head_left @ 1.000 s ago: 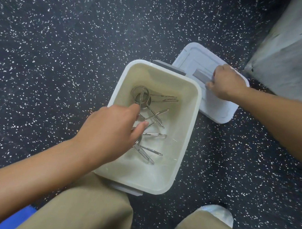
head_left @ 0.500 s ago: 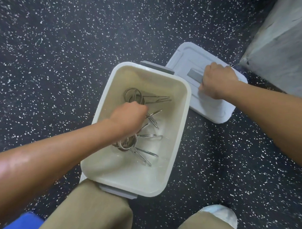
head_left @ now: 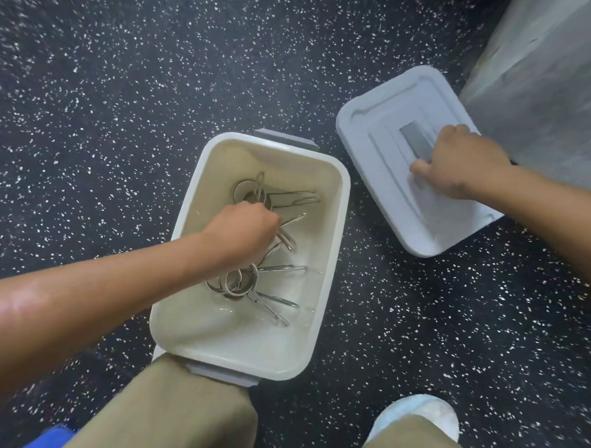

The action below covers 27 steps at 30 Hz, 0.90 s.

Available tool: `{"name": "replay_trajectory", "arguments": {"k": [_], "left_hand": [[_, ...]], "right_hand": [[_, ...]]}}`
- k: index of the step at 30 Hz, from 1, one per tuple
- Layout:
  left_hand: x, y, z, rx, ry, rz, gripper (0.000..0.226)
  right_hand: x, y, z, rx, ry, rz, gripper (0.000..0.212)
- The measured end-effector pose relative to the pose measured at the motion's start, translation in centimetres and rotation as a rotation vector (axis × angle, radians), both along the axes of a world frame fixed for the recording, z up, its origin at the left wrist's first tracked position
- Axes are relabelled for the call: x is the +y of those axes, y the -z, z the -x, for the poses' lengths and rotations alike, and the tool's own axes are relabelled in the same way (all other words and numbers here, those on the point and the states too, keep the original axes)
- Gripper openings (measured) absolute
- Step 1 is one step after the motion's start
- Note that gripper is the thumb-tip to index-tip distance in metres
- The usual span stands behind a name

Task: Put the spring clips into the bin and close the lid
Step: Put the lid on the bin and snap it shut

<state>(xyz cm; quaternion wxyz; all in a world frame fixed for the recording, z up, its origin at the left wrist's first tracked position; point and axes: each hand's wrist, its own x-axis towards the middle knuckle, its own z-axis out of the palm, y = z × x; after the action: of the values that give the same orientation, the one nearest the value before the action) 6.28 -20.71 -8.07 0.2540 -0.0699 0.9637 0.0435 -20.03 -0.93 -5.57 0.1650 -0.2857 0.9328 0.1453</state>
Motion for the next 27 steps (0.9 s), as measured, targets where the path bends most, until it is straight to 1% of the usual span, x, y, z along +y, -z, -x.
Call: {"name": "replay_trajectory", "arguments": {"k": [2,5,7,10,12,14,16,18,21,25,27], "left_hand": [[0.1,-0.6,-0.3,0.037,0.039,0.021,0.009],[0.3,-1.7,-0.5,0.109,0.220,0.077,0.006],[0.4,-2.3,-0.3,0.106,0.345,0.101,0.016],[1.0,-2.5,0.2,0.034,0.505,0.135,0.022],[1.4,-1.8,0.5,0.081,0.552,0.146,0.024],[2.2,-0.6,0.7,0.004,0.561,0.155,0.021],[2.4,0.3,0.8,-0.034,0.554,0.187,0.031],[2.1,0.2,0.9,0.010,0.554,0.217,0.034],[2.0,-0.3,1.1,0.000,0.533,0.218,0.033],[1.9,-1.1,0.6,0.061,0.491,0.300,0.030],[1.8,-1.1,0.4,0.057,0.465,0.294,0.030]], "right_hand": [[0.6,-1.0,0.0,-0.015,0.050,0.007,0.066],[1.2,-2.3,-0.2,-0.061,0.132,0.003,0.062],[1.4,-3.1,-0.4,-0.098,0.168,-0.002,0.056],[1.8,-4.4,-0.8,-0.134,0.213,0.000,0.055],[2.0,-5.1,-1.1,-0.153,0.224,0.007,0.054],[2.0,-5.9,-1.5,-0.179,0.234,0.007,0.056],[1.7,-6.9,-1.9,-0.195,0.232,0.005,0.059],[1.1,-8.1,-2.5,-0.213,0.229,-0.001,0.063],[-0.1,-10.4,-3.5,-0.230,0.223,0.022,0.062],[-1.7,-12.9,-6.3,-0.261,0.195,0.081,0.054],[-2.4,-13.5,-7.9,-0.282,0.188,0.090,0.051]]}}
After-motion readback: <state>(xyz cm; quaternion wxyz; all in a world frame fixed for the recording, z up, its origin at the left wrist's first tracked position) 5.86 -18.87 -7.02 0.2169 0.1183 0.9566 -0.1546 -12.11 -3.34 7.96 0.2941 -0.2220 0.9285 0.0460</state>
